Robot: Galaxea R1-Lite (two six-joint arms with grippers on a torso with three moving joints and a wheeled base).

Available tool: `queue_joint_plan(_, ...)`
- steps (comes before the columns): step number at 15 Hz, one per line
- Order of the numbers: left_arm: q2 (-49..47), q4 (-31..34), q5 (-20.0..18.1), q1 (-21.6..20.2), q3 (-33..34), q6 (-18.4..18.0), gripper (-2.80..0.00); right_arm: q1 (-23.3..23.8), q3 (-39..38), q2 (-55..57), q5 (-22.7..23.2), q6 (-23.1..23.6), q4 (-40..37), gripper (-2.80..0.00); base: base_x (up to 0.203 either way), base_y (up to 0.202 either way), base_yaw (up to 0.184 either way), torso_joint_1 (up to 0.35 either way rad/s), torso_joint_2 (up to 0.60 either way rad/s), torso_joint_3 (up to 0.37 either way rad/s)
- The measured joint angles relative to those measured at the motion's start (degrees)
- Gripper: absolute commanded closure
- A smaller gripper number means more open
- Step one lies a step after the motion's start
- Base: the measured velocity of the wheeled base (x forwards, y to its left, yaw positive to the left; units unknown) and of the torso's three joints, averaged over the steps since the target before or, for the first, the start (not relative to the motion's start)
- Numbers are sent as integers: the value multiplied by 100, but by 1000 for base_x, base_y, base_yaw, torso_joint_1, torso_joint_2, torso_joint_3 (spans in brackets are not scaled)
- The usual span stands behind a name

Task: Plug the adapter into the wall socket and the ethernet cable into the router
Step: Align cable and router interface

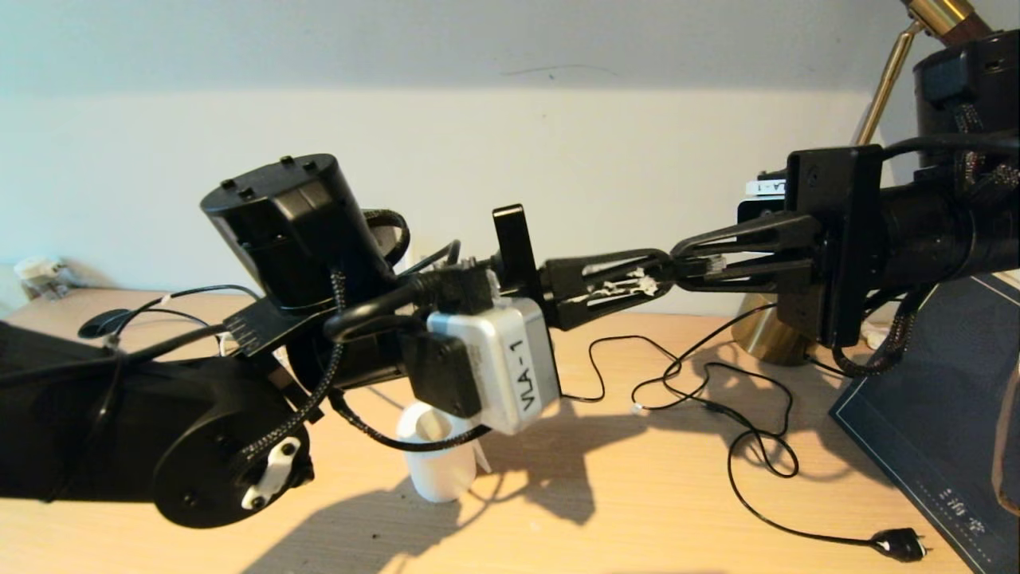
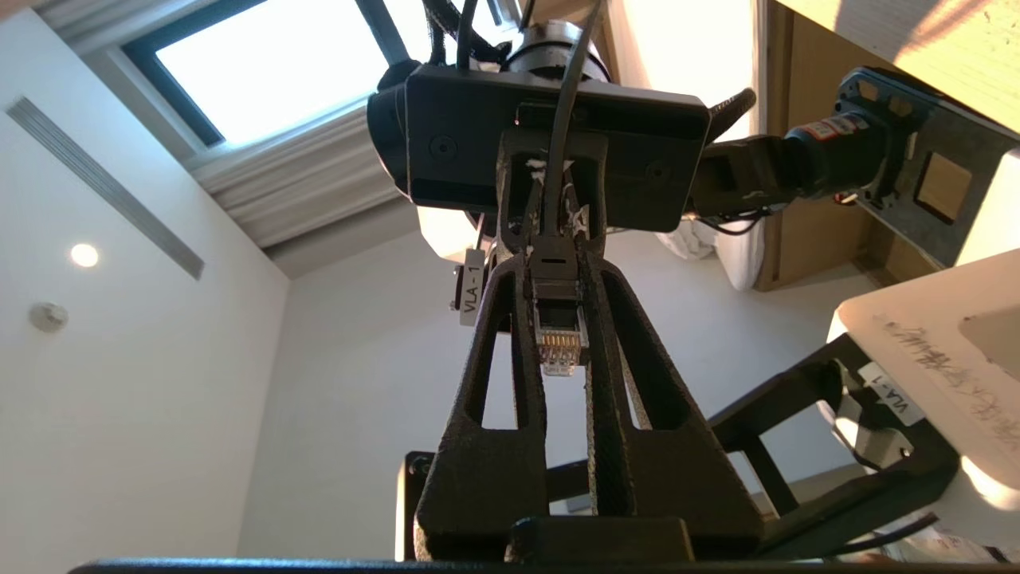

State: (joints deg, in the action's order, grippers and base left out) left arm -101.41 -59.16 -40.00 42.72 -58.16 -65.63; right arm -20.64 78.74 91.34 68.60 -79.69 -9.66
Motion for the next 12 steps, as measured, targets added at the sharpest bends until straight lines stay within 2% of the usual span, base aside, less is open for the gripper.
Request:
queue_joint_plan(8,-24,-27,83,18,53,-1,0,-5,-10,-9,-11,1,-23,0,0,0,0,0,0,0)
queue_joint_plan(9,-23,-26,84,17,61,-2,0,-5,-10,-9,-37,12,-29,-280,0,0,0,0,0,0)
queue_joint_plan(12,-7,-22,91,16,80,0,0,-2,-29,-41,-121,15,-36,-280,0,0,0,0,0,0)
